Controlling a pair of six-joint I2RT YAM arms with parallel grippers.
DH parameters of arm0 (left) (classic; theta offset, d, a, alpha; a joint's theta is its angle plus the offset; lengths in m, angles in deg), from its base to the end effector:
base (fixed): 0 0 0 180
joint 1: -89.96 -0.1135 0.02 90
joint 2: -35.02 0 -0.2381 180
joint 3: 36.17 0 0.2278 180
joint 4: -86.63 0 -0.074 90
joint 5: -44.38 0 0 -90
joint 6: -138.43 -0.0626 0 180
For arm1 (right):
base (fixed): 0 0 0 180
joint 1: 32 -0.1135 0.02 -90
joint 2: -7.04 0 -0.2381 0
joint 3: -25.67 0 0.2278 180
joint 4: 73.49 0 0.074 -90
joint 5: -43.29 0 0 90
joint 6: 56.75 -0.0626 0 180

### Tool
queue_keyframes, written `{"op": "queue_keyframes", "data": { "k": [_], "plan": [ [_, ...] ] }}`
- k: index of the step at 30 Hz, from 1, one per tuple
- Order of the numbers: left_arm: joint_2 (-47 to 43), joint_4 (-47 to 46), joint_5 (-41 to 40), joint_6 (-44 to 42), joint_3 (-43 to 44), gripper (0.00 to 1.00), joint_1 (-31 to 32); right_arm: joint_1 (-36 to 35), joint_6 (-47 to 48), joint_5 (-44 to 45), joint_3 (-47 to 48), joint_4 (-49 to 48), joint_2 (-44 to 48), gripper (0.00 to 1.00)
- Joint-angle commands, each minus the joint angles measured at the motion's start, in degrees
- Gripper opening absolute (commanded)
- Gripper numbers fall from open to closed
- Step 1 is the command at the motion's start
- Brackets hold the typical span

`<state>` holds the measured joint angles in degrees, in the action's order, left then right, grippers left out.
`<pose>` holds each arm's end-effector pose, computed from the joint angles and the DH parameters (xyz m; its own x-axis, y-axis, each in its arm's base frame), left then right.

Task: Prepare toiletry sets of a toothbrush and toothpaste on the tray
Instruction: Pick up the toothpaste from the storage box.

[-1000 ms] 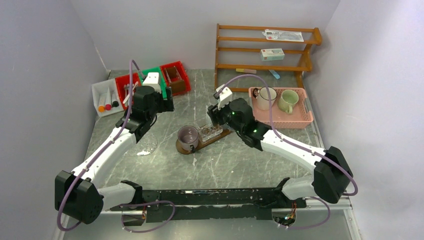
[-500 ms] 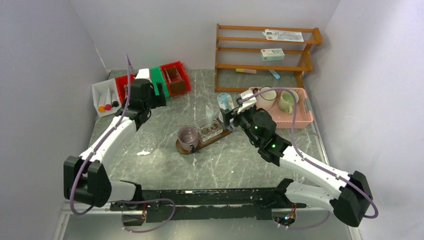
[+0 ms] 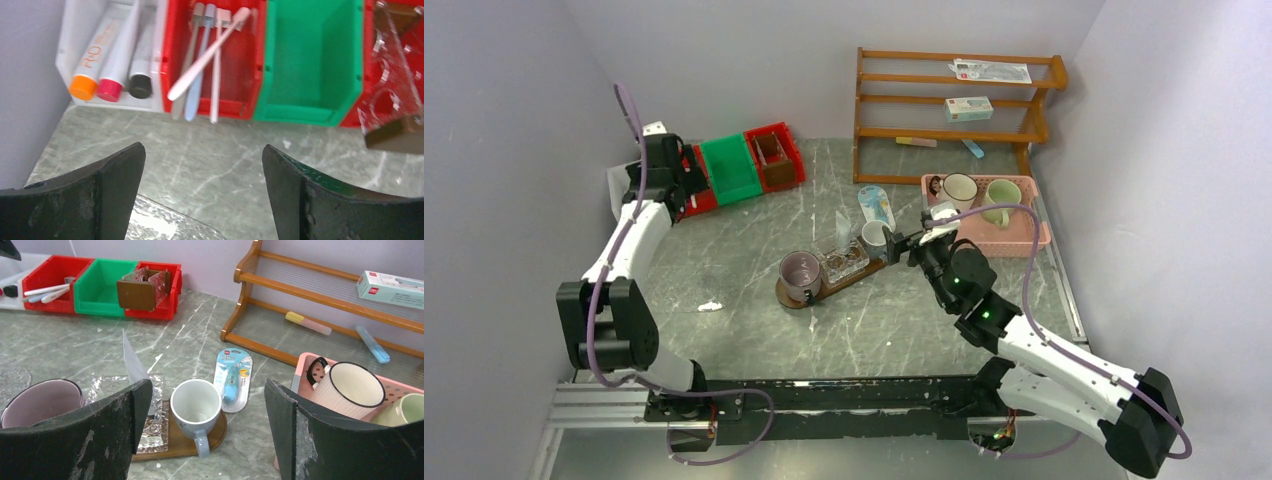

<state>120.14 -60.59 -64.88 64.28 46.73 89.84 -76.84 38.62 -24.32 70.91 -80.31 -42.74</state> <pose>0.3364 0.0214 0.2656 -0.4774 -0.2588 -0.8397 -0.4185 0.9073 -0.0417 0.1764 0.1418 0.2825 0.0638 -0.0585 -0.9962 -0.3778 0.9226 -0.0784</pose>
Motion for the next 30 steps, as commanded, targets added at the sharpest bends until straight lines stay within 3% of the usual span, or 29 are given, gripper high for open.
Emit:
{"op": "queue_keyframes", "data": {
  "k": [1,10,18,25,30],
  "plan": [
    [4.85,2.80,0.41,0.62,4.61,0.91,-5.37,0.30,-1.27,2.70,-1.95,-2.48,3.19,0.87],
    [19.11,6.80,1.65,-1.52,18.59,0.77,-13.14,0.25,-0.71,5.41,-3.94,-3.93,5.88,0.88],
    [30.81,11.44,-1.01,-7.09,30.52,0.60,-15.24,0.28,-0.14,5.66,-4.76,-4.97,5.22,0.89],
    [36.13,13.22,-1.84,-9.50,34.39,0.49,-16.26,0.28,0.31,6.09,-4.85,-5.07,4.63,0.89],
    [39.45,13.84,-2.39,-9.84,36.33,0.48,-16.58,0.28,0.61,5.82,-4.84,-5.13,4.27,0.89]
  ]
}}
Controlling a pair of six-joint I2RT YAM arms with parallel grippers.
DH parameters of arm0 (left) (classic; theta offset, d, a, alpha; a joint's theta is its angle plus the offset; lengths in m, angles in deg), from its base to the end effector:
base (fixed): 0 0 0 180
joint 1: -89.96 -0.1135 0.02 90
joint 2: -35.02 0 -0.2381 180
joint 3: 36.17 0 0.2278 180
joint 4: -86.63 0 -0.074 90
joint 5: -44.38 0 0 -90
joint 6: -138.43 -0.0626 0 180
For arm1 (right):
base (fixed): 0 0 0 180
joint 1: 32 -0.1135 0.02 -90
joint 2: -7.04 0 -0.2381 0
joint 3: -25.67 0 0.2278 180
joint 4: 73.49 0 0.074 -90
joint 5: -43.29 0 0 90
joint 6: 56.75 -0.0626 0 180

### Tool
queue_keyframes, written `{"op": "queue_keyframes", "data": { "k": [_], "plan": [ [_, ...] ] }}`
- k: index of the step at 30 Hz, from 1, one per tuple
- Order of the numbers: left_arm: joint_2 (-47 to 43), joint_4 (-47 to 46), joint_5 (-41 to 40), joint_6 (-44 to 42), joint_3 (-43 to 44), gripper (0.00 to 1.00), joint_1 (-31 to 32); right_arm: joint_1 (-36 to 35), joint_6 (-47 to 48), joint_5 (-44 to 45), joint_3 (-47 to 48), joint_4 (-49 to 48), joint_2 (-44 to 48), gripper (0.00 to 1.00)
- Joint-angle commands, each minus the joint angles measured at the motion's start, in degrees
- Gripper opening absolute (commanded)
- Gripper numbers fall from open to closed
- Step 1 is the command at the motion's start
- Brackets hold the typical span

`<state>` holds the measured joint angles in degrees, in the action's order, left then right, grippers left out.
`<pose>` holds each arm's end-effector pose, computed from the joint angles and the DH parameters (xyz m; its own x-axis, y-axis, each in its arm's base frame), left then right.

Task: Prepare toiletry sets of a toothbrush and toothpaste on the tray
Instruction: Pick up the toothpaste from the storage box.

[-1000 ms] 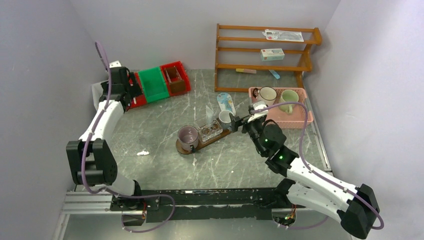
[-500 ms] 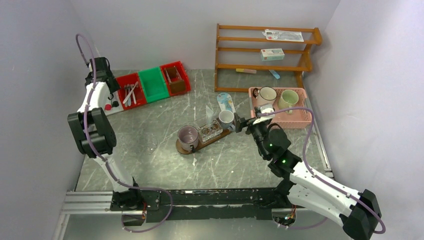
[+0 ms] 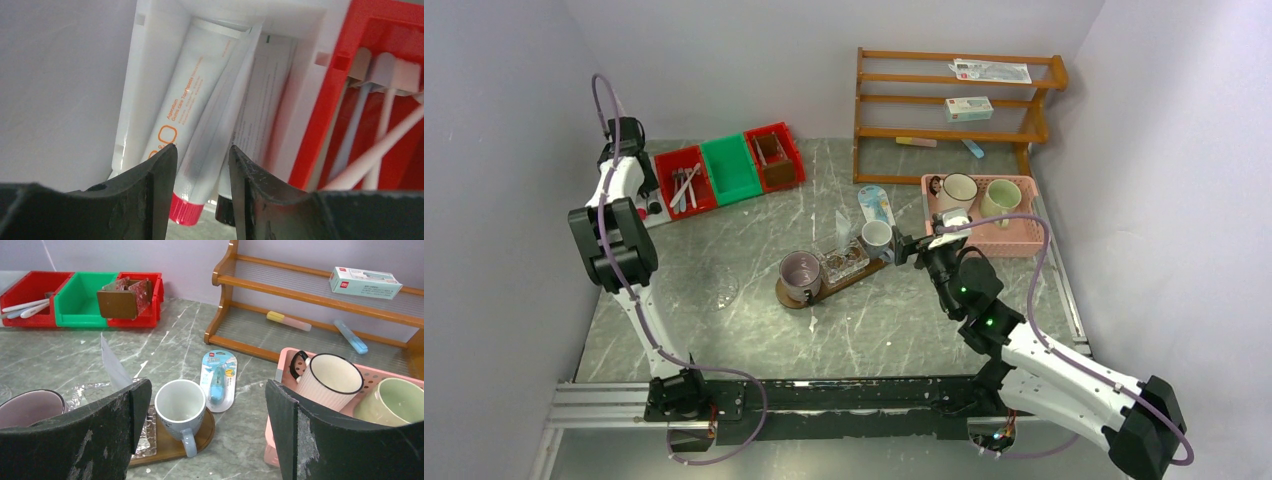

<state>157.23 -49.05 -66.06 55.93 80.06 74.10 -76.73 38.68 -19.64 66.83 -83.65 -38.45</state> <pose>0.4348 0.1463 0.1892 -0.6723 -0.3182 -0.6684 -0.5632 0.8058 0.1830 0.1687 0.1271 0.2793 0.1007 -0.0188 -0.9947 -0.2968 0.9537 -0.0481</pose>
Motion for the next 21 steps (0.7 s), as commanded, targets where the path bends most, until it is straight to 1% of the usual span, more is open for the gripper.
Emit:
{"op": "queue_keyframes", "data": {
  "k": [1,6,9,14,17,21],
  "plan": [
    [3.32,2.39,-1.04,-1.67,3.31,0.47,-0.84,0.17,0.62,1.14,-0.75,-1.81,-0.10,0.89],
    [6.09,3.15,-0.10,-2.12,5.16,0.47,-0.84,0.17,0.74,0.79,-0.84,-1.89,-0.75,0.89],
    [7.54,3.27,-0.95,-2.59,5.43,0.48,-0.89,0.16,0.82,0.79,-0.75,-1.99,-1.17,0.89],
    [9.32,3.85,-0.62,-2.85,5.82,0.45,-1.10,0.17,0.92,0.47,-0.67,-1.73,-1.26,0.89],
    [8.96,4.05,0.11,-3.19,6.04,0.41,-1.11,0.17,1.03,0.62,-0.67,-1.73,-1.26,0.89],
    [6.59,4.22,-0.21,-3.00,6.13,0.32,-1.10,0.16,1.03,0.21,-0.58,-1.82,-1.43,0.89]
  ]
}}
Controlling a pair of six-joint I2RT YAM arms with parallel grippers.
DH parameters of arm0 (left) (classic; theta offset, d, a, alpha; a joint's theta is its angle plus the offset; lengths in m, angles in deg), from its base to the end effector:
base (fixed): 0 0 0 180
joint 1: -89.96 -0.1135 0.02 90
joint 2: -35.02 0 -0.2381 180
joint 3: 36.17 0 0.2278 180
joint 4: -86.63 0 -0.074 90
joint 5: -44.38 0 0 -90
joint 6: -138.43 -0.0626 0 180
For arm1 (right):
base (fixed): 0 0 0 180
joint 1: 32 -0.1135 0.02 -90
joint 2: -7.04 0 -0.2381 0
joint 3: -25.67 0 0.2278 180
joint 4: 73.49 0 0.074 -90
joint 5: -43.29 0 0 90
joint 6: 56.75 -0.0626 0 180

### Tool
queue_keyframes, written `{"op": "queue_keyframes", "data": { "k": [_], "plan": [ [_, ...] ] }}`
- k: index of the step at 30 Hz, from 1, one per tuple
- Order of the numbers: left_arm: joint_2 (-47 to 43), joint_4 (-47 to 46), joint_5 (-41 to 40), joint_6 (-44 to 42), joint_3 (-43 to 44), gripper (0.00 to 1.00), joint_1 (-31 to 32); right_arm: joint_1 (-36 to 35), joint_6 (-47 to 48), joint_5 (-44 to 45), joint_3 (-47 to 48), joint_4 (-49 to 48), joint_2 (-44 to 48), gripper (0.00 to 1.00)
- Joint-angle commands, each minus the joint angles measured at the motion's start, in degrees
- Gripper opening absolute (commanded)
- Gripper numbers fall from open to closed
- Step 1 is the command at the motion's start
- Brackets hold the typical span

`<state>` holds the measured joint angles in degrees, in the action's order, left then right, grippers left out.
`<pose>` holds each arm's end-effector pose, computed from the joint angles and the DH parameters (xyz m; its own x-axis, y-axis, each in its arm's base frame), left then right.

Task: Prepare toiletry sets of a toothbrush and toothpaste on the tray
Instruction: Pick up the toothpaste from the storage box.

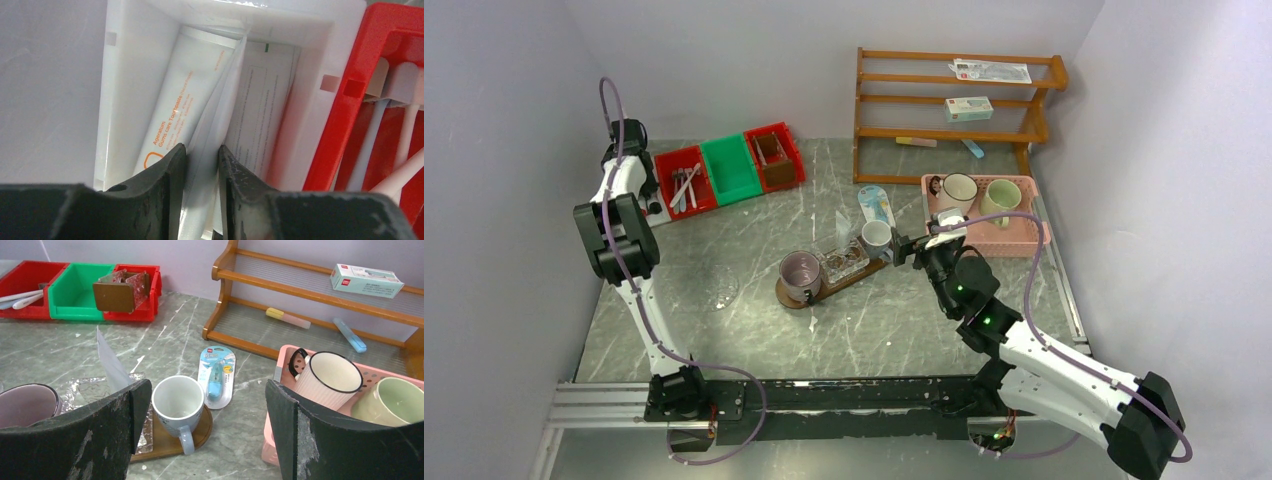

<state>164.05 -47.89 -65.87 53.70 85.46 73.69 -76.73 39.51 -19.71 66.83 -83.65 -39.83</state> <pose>0.4508 0.1541 0.1633 -0.7196 -0.2998 -0.6263 -0.5317 0.8180 0.2194 0.1715 0.1299 0.2747 0.0881 -0.0495 -0.9949 -0.2977 0.9518 -0.0737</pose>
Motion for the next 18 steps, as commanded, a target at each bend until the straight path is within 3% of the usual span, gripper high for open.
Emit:
{"op": "queue_keyframes", "data": {
  "k": [1,18],
  "plan": [
    [-1.10,3.14,-0.34,-0.59,0.62,0.31,-0.65,0.17,0.16,0.12,-0.58,-1.82,-0.15,0.89],
    [-16.16,0.25,-0.41,1.75,-6.64,0.13,-0.66,0.13,0.31,-2.52,0.28,-0.82,0.28,0.88]
  ]
}}
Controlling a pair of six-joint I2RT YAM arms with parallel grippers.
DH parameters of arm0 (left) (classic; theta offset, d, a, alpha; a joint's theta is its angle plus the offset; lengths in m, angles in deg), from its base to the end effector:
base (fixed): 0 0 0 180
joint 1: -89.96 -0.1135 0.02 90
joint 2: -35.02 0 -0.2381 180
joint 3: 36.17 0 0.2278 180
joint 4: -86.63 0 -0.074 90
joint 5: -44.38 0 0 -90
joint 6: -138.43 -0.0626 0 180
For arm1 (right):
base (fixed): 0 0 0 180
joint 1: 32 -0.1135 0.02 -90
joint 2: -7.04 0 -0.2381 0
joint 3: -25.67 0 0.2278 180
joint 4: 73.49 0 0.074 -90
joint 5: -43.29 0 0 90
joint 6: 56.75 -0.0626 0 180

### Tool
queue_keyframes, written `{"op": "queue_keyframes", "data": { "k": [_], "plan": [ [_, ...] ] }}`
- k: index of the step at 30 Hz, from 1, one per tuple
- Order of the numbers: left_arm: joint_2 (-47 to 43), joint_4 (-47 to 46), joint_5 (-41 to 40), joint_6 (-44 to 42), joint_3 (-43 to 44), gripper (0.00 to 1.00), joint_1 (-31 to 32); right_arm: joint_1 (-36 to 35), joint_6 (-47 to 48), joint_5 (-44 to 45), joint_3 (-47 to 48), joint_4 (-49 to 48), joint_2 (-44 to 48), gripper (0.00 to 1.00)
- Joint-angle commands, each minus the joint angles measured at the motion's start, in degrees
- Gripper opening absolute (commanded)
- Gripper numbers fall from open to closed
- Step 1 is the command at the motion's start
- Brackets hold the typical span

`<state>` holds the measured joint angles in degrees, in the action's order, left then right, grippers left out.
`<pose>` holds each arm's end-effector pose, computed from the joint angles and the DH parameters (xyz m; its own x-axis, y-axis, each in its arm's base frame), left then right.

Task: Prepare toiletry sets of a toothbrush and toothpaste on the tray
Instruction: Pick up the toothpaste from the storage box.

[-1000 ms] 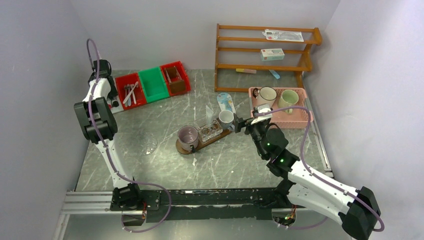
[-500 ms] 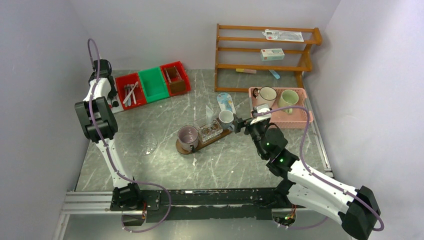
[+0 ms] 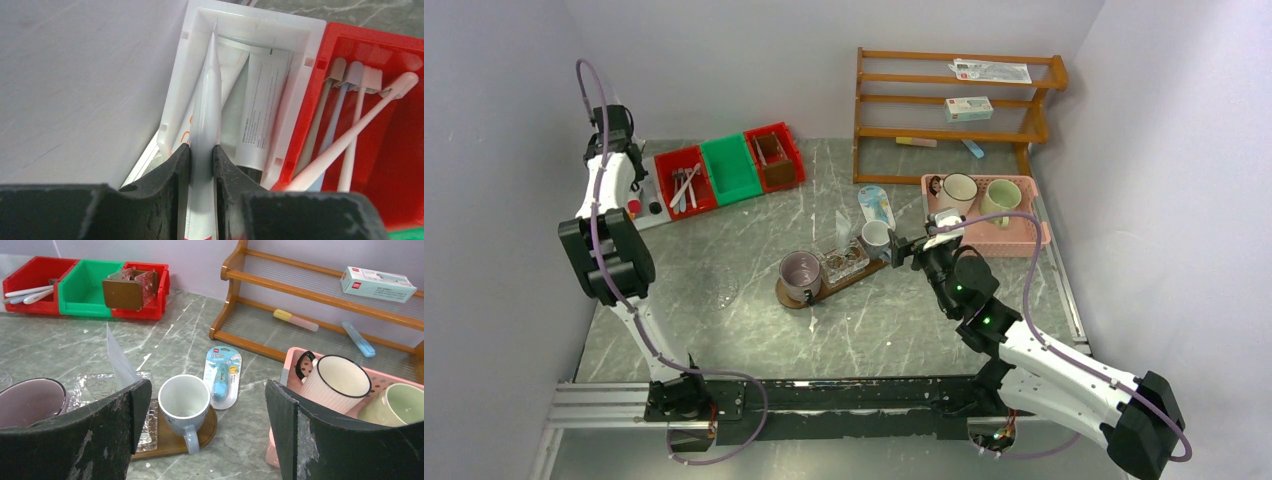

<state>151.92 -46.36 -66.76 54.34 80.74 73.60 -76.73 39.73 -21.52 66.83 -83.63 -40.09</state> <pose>0.4214 0.1472 0.2291 -0.6467 -0.2899 -0.7055 -0.5683 0.8001 0.1921 0.1714 0.1323 0.2738 0.0892 -0.0554 -0.9945 -0.3273 0.9414 -0.0818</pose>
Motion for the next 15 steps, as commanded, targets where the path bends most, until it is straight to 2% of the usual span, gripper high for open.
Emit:
{"op": "queue_keyframes", "data": {
  "k": [1,6,15],
  "plan": [
    [-5.18,-1.82,1.97,1.50,-2.68,0.12,-0.58,0.16,0.11,-1.08,0.42,-0.72,0.63,0.88],
    [-12.40,-5.90,13.45,3.58,-9.20,0.12,-0.60,0.17,0.21,-4.40,1.67,1.00,0.88,0.88],
    [-29.36,-19.05,37.78,10.52,-26.97,0.14,-0.08,0.17,0.56,-11.72,5.46,6.74,2.23,0.88]
  ]
}}
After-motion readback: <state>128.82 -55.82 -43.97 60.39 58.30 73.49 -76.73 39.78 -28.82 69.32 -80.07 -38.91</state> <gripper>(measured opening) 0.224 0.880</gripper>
